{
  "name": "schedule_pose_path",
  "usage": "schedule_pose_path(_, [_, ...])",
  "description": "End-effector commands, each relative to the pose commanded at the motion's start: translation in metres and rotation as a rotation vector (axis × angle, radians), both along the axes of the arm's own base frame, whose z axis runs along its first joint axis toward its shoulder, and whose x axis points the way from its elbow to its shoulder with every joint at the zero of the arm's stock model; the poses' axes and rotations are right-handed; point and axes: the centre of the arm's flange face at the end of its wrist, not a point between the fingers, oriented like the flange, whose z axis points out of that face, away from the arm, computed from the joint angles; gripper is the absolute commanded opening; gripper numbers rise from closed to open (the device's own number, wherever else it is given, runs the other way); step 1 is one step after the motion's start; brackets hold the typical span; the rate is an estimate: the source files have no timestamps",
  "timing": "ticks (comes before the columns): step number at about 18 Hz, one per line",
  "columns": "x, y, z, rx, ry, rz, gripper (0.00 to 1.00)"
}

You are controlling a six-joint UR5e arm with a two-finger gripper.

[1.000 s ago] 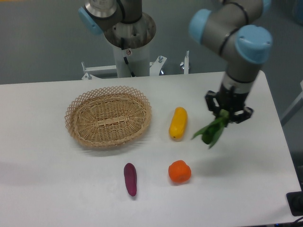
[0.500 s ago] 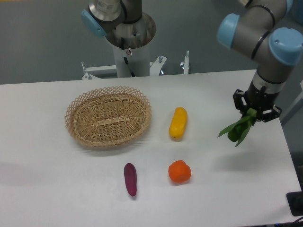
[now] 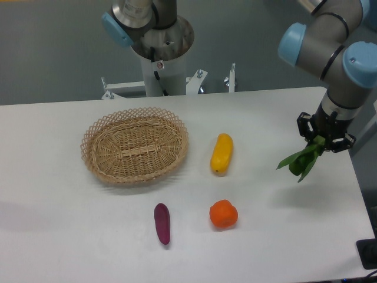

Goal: Pick up the green vegetable from the basket
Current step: 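Hold the bok choy raised beside the table edge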

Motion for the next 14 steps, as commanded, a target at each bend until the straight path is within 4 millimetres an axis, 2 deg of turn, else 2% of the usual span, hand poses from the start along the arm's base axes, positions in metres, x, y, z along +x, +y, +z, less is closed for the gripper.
schedule_pose_path(14, [0.0022, 0.0039, -0.0013, -0.015, 0.007, -0.007, 0.11])
